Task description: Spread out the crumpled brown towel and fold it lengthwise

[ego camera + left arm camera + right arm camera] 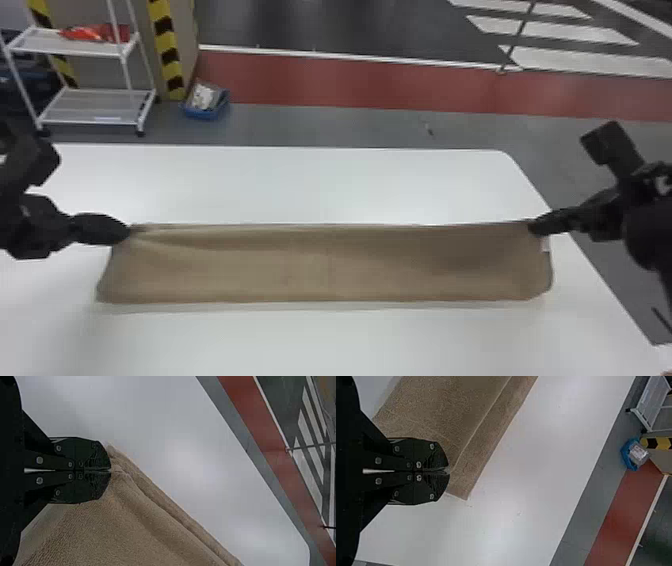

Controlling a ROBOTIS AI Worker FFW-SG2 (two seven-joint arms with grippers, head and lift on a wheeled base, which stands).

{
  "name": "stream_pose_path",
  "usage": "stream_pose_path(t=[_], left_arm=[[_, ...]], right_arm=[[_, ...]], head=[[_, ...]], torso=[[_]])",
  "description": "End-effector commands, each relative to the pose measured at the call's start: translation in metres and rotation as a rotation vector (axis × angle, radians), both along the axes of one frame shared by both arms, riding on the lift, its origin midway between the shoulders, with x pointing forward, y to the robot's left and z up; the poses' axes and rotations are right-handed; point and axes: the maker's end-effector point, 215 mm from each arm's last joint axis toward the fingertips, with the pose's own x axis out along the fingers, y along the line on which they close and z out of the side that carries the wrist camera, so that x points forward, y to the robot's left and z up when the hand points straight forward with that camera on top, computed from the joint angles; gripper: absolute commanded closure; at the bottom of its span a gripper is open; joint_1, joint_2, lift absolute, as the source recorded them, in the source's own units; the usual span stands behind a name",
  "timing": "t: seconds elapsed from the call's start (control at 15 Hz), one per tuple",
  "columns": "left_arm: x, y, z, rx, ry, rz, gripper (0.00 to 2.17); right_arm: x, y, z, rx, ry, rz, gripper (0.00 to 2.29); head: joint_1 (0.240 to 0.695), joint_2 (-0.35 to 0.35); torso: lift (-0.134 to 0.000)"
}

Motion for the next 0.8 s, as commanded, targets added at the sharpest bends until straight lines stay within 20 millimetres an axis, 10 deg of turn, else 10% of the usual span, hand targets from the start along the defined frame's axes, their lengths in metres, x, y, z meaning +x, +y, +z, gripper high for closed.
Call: stream_pose_path(t=[0.0,0.73], left_arm=[[0.001,0.003,0.001,0.002,-0.004,0.009,2.03],[0.009,0.001,0.005,-0.003,-0.021,0.028,2.03]], right_arm=[[0.009,0.0,0.002,-0.006,0.006,0.004,1.33],[0.025,-0.004,-0.004,-0.083,0.037,0.046,1.33]], head=[[0.695,-0.155],[0.695,-0.148]], torso=[[-0.124],[-0.124]])
